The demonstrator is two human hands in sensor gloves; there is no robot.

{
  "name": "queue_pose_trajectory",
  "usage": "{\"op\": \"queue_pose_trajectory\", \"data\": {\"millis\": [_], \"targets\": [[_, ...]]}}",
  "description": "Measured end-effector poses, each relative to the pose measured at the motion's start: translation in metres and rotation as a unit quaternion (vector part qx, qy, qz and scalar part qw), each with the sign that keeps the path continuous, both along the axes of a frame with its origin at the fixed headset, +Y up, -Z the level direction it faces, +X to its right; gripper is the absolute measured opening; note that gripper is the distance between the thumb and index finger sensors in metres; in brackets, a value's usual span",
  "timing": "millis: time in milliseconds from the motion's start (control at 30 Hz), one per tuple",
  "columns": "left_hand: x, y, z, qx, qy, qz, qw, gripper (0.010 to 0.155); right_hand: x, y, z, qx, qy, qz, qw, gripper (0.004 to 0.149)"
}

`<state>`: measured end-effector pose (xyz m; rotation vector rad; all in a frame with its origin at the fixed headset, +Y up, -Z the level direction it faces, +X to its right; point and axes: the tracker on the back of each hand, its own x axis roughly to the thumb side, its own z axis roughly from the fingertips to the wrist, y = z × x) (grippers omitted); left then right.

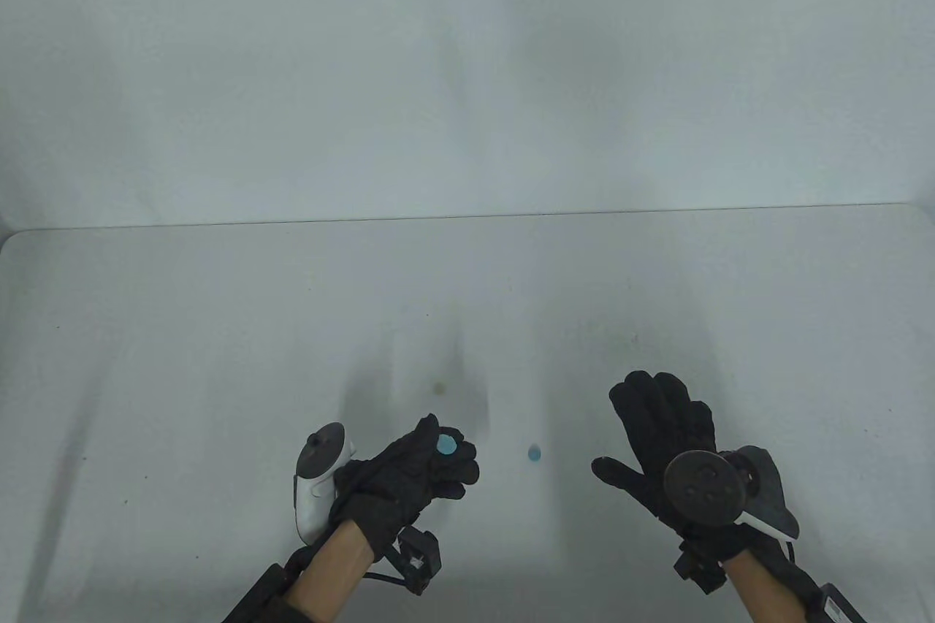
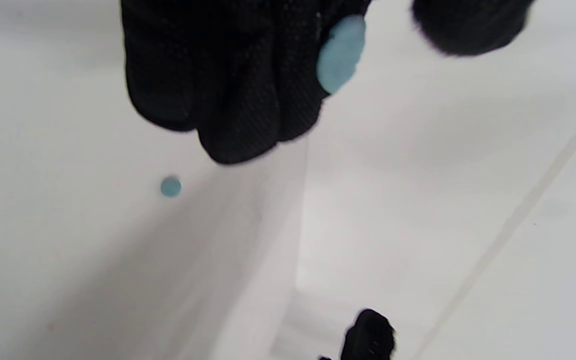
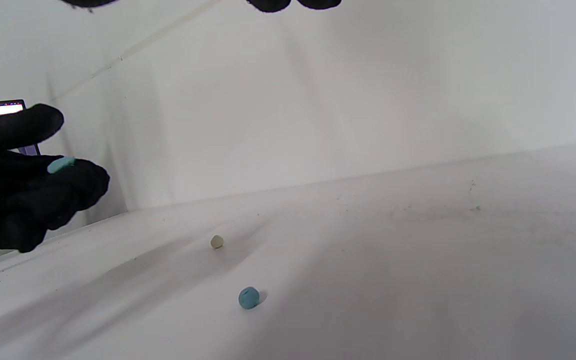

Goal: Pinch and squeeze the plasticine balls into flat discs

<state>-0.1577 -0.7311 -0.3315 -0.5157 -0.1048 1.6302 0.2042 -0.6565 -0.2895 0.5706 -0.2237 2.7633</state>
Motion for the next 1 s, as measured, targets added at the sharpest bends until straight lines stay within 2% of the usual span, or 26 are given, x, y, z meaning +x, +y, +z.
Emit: {"op": "queue_pose_trajectory", "data": {"millis": [67,167,300,333,567,667,733,800,900,1000], "targets": [[-0.002,0.001,0.001,-0.002,0.011,-0.001,1.0,0.048,-0.001,0.0,0.0,0.0,0.0,-0.002,1.0,0.085],[-0.004,0.003,0.0,0.011,0.006,-0.004,1.0,0.045,-0.003,-0.001,0.0,-0.002,0.001,0.0,1.0,0.085],[-0.004,0.004,0.0,0.01,0.005,-0.003,1.0,0.048,-0.005,-0.001,0.0,-0.003,0.003,-0.001,1.0,0.085],[-0.004,0.004,0.0,0.014,0.003,-0.006,1.0,0.056,-0.005,-0.001,0.0,-0.003,0.003,-0.001,1.0,0.085],[-0.002,0.008,0.0,0.032,0.011,-0.046,0.998,0.048,-0.004,-0.001,0.0,0.002,0.002,-0.002,1.0,0.085],[0.002,0.001,0.001,0.006,-0.037,0.015,0.999,0.061,-0.004,-0.001,0.0,0.001,0.003,-0.005,1.0,0.085],[0.003,-0.002,0.002,-0.02,-0.037,0.054,0.998,0.071,-0.004,-0.001,0.0,-0.001,0.003,-0.002,1.0,0.085],[0.003,-0.002,0.002,-0.02,-0.028,0.039,0.999,0.066,-0.004,-0.001,0.0,0.0,0.003,-0.002,1.0,0.085],[0.001,0.002,0.0,0.015,-0.017,-0.013,1.0,0.05,-0.003,-0.001,-0.001,-0.002,0.004,-0.003,1.0,0.085],[0.002,0.007,0.0,0.029,-0.013,-0.009,0.999,0.055,-0.003,-0.001,0.0,-0.002,0.003,-0.002,1.0,0.085]]}}
